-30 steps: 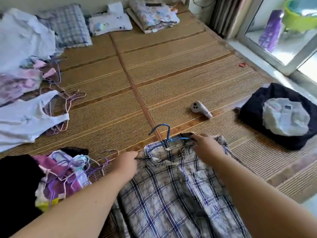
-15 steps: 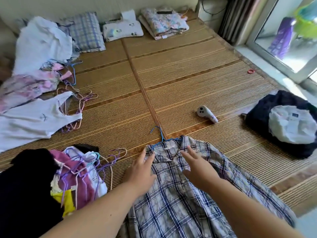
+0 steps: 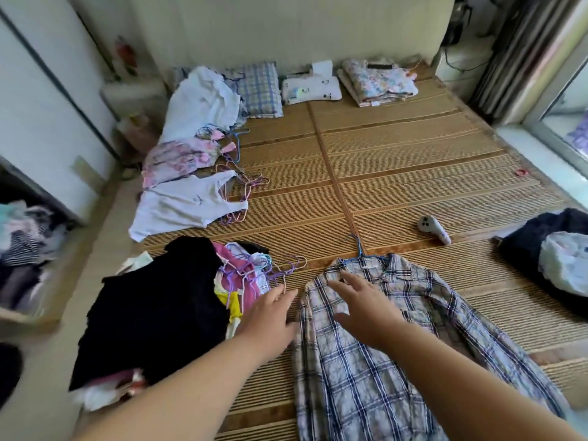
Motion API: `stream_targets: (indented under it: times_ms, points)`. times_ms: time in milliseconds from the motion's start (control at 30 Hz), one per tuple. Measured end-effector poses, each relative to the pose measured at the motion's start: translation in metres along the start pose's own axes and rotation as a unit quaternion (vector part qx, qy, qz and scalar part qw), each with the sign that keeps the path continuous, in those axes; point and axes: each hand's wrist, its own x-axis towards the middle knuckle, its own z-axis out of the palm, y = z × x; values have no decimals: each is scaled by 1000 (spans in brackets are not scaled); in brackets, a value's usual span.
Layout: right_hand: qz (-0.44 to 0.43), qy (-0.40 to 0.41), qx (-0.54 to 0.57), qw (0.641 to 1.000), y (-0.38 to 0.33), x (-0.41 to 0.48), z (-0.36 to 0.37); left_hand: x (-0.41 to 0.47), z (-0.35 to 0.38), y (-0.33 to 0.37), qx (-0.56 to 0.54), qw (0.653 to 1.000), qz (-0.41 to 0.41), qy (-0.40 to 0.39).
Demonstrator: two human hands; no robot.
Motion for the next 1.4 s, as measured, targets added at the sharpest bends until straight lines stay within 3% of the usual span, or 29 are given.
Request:
stream_targets:
  times_ms: [200,333,600,833,1033,1267,1400]
  points:
    - [-42,16,-5,999,-95,33,0,-39,-44,-84,-28,998,-18,50]
    - [-35,10,14,999,-162,61,34,-54,-60,-164,-28,999,-23,36]
    - [121,-36,148,981,-258,105,141,-27,-87,-315,7,999,-7,-50]
    - [232,-29,229,945,-265,147,206,10,-56,-377,15,995,-10,-97]
    - [257,-16,302,918,-246,208,255,52,-10,-404,10,992,-29,-120]
    - [353,54,293,887,-229,262,286,77,17,-426,-22,990,-68,-118]
    - [350,13,253,902,-229,270,278,71,9,-430,-32,991,-73,-105]
